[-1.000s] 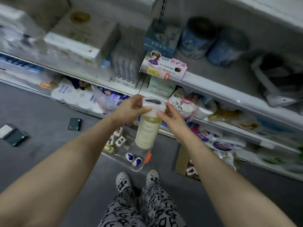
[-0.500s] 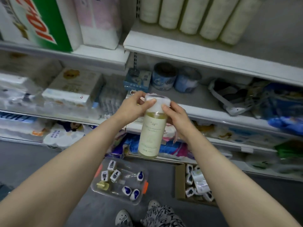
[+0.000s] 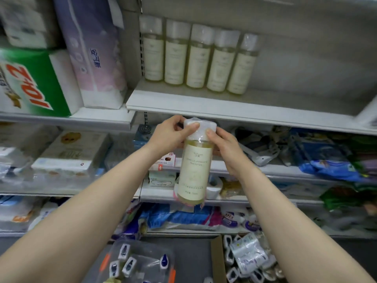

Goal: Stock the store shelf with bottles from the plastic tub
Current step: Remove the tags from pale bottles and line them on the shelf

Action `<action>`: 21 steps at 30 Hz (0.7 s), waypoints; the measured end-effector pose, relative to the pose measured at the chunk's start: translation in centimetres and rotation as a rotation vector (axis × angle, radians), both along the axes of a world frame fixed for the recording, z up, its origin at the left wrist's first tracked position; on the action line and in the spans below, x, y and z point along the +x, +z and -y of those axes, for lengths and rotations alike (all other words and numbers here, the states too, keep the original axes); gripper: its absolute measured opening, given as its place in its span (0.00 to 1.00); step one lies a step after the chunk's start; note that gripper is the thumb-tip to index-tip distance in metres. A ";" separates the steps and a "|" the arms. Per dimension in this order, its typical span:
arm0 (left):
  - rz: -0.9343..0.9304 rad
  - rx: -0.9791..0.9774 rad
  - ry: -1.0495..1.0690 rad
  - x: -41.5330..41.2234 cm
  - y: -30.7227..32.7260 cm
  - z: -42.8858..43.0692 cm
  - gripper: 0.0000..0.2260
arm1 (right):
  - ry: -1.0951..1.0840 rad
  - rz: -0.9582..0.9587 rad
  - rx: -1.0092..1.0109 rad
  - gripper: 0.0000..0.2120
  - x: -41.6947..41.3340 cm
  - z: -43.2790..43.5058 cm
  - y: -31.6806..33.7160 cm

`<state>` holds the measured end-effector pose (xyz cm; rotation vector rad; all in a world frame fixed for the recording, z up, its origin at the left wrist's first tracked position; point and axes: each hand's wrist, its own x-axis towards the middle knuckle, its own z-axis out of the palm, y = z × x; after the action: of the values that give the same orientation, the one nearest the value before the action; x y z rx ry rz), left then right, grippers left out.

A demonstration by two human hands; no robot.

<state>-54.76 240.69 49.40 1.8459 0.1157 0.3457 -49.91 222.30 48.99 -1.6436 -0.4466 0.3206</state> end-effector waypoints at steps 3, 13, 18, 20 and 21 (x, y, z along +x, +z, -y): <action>0.008 -0.027 -0.011 1.4 1.6 1.6 0.21 | -0.005 0.016 0.022 0.14 1.4 1.5 1.7; 0.027 -0.158 -0.034 7.1 6.4 7.3 0.23 | -0.036 0.082 0.069 0.14 7.0 6.7 6.4; 0.078 -0.130 -0.017 9.9 8.3 9.4 0.20 | -0.052 0.124 0.082 0.14 9.6 8.8 8.4; 0.100 -0.121 -0.027 11.0 9.1 10.5 0.18 | -0.080 0.146 0.082 0.14 11.0 9.6 9.1; 0.107 -0.108 -0.037 11.5 9.4 11.0 0.20 | -0.091 0.157 0.086 0.14 11.7 10.0 9.5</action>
<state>-43.27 229.70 58.84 1.7172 0.0256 0.4037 -38.20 212.34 58.48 -1.6057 -0.4947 0.1035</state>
